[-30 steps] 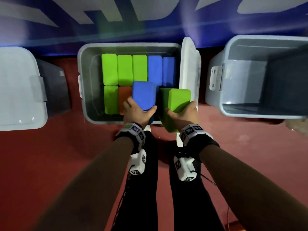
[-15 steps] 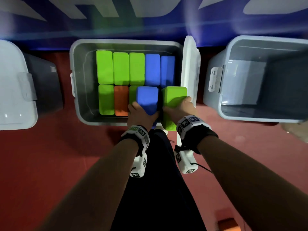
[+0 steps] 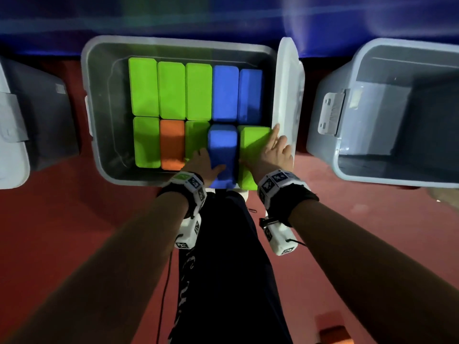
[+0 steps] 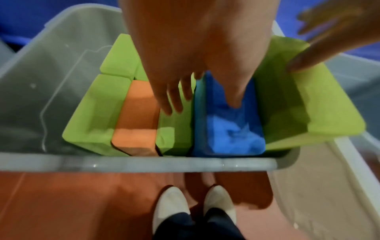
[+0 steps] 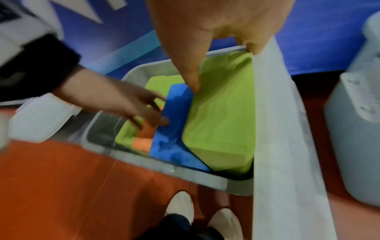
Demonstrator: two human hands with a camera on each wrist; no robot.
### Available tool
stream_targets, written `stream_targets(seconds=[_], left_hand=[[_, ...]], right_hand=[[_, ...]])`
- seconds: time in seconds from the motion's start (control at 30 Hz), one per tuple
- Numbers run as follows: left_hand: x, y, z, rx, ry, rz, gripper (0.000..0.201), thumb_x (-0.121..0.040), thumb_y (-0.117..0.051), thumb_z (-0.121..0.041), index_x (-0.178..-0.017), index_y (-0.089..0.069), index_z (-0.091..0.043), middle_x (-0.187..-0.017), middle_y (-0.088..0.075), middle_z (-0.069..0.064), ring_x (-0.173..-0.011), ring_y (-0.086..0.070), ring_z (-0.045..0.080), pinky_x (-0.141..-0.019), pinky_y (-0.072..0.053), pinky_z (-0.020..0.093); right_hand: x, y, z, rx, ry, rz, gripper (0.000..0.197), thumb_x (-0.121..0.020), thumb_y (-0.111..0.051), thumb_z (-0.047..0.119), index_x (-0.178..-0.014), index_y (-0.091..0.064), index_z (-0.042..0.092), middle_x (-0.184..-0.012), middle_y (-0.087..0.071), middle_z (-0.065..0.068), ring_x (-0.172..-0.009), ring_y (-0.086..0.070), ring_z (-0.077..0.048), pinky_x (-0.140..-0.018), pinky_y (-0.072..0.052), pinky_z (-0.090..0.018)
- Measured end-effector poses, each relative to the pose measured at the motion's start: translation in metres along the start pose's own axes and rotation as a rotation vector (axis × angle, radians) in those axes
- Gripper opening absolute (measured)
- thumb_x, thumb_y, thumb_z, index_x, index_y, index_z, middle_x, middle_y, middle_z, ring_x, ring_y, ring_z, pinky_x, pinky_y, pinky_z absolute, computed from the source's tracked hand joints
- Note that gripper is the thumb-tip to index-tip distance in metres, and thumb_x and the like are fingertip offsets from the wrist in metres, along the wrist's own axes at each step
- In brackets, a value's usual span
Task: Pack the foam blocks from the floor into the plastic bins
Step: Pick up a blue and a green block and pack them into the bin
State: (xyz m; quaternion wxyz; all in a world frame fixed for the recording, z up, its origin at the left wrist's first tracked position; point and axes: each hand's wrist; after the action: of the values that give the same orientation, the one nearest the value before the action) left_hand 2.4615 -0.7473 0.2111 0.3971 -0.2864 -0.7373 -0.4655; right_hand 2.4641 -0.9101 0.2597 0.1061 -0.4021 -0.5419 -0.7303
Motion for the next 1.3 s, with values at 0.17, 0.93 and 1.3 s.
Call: stream_targets(seconds=[0.17, 0.93, 1.3], left_hand=[[0.000, 0.004, 0.016, -0.236, -0.208, -0.169, 0.101, -0.079, -0.068, -0.041, -0.153, -0.003, -0.018, -0.158, -0.013, 0.008, -0.140, -0.025, 0.033, -0.110, -0.028, 0.044], [-0.088, -0.009, 0.016, -0.740, -0.448, -0.256, 0.125, -0.053, -0.071, -0.067, -0.151, -0.019, -0.008, -0.158, -0.021, 0.007, -0.146, -0.020, 0.027, -0.106, -0.013, 0.070], [-0.108, -0.015, 0.024, -0.679, -0.453, -0.189, 0.110, -0.065, -0.051, -0.069, -0.152, -0.014, -0.014, -0.160, -0.010, 0.006, -0.147, -0.011, 0.029, -0.105, -0.010, 0.073]], right_hand=[[0.007, -0.045, 0.002, 0.184, 0.486, -0.302, 0.052, -0.081, -0.042, -0.006, -0.133, -0.043, -0.011, -0.138, -0.043, -0.030, -0.129, -0.041, -0.046, -0.112, -0.028, -0.045], [-0.045, -0.084, 0.012, 0.216, 0.344, -0.140, 0.073, -0.083, 0.005, 0.018, -0.142, -0.034, -0.002, -0.149, -0.031, -0.020, -0.138, -0.031, -0.036, -0.110, -0.034, -0.037], [-0.061, -0.111, 0.018, 0.312, 0.271, -0.132, 0.054, -0.082, -0.028, 0.005, -0.129, -0.056, 0.006, -0.135, -0.054, -0.013, -0.124, -0.053, -0.029, -0.097, -0.047, -0.031]])
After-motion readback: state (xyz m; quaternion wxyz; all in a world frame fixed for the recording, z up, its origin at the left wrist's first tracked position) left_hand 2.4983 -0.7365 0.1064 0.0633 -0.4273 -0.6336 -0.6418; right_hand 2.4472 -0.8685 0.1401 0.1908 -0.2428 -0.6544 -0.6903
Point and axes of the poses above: each hand's wrist, its own x-axis away from the middle knuckle, its own y-axis out of the back of the hand, z = x × y
